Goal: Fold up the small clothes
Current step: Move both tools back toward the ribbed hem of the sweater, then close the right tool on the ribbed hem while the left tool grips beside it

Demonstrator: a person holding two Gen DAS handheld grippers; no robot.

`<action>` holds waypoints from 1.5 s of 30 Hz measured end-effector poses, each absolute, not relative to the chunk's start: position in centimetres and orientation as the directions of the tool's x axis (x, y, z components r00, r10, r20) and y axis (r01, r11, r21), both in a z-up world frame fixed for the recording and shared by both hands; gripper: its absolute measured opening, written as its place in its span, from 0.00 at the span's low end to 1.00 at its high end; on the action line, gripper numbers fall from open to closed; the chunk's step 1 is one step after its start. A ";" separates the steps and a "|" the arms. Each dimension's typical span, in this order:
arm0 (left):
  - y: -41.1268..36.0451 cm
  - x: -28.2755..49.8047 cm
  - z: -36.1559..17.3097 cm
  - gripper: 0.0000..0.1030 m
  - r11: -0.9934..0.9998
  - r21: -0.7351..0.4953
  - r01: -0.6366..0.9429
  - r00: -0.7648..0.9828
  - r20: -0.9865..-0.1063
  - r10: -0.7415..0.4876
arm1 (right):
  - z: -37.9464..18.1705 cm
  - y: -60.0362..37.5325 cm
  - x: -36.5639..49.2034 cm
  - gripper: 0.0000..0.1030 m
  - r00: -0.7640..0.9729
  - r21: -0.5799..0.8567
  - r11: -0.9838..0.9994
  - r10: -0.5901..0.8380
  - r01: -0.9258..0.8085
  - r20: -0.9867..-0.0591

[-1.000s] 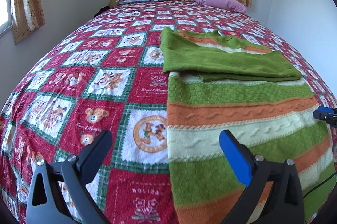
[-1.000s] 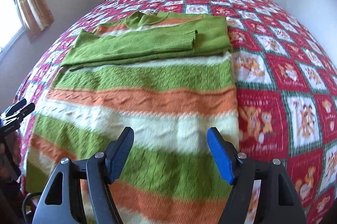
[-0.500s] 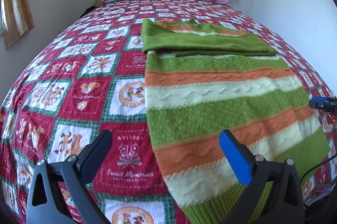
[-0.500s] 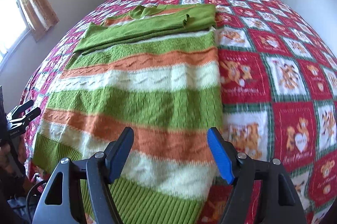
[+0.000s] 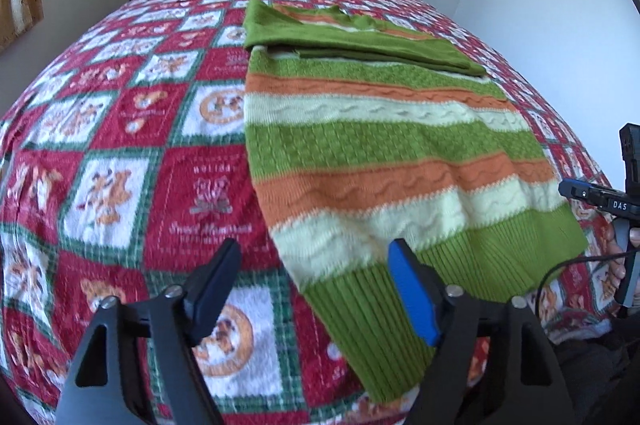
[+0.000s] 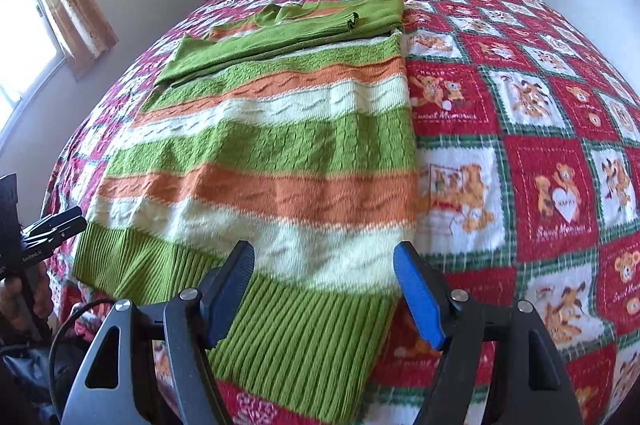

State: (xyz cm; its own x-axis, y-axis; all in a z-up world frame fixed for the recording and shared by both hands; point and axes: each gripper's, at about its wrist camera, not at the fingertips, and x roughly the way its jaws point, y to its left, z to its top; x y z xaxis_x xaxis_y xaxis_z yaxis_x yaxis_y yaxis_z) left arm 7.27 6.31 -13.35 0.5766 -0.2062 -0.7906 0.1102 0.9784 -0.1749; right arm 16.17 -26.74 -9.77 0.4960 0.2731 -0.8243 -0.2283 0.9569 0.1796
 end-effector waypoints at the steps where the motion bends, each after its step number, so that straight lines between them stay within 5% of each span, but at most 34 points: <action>1: 6.5 6.8 -13.5 0.68 0.975 -0.193 0.108 0.568 -0.793 -0.220 | -9.8 -26.8 15.9 0.70 0.497 0.179 0.957 0.272 -0.228 -0.824; 5: 6.3 5.6 -14.0 0.56 0.960 -0.253 0.119 0.532 -0.800 -0.277 | -9.8 -27.2 15.4 0.70 0.495 0.188 0.957 0.277 -0.222 -0.824; 16: 6.2 6.7 -16.0 0.54 0.935 -0.344 0.089 0.493 -0.800 -0.341 | -10.2 -28.6 14.6 0.70 0.477 0.216 0.956 0.288 -0.200 -0.831; 19: 6.2 6.6 -16.1 0.18 0.914 -0.387 0.119 0.478 -0.785 -0.394 | -10.3 -29.0 14.6 0.70 0.475 0.221 0.956 0.287 -0.191 -0.832; 28: 7.6 5.6 -13.7 0.12 0.896 -0.416 0.156 0.526 -0.733 -0.432 | -10.9 -29.6 13.9 0.70 0.435 0.284 0.938 0.344 -0.200 -0.832; 31: 7.8 5.7 -13.6 0.12 0.893 -0.423 0.154 0.533 -0.725 -0.436 | -11.2 -29.5 13.8 0.58 0.406 0.342 0.916 0.400 -0.211 -0.821; 33: 7.7 6.1 -14.0 0.12 0.891 -0.429 0.148 0.527 -0.728 -0.438 | -11.5 -29.4 13.7 0.33 0.386 0.360 0.907 0.419 -0.219 -0.822; 39: 7.9 6.4 -15.9 0.14 0.886 -0.454 0.094 0.483 -0.757 -0.439 | -11.8 -30.1 12.5 0.29 0.374 0.406 0.888 0.459 -0.215 -0.806; 41: 8.2 6.5 -16.1 0.14 0.874 -0.479 0.079 0.478 -0.752 -0.454 | -11.7 -30.4 12.4 0.15 0.379 0.417 0.883 0.469 -0.215 -0.798; 45: 8.3 6.1 -15.5 0.11 0.870 -0.483 0.106 0.496 -0.732 -0.467 | -10.9 -30.5 11.3 0.11 0.400 0.462 0.848 0.529 -0.259 -0.748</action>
State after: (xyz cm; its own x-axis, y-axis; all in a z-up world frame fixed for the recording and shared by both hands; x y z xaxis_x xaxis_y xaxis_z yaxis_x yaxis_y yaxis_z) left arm 6.07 8.26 -15.52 0.4962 -0.4666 -0.7322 0.1055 0.8695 -0.4825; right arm 11.33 -30.51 -10.87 0.3998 0.5294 -0.7483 -0.2589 0.8483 0.4619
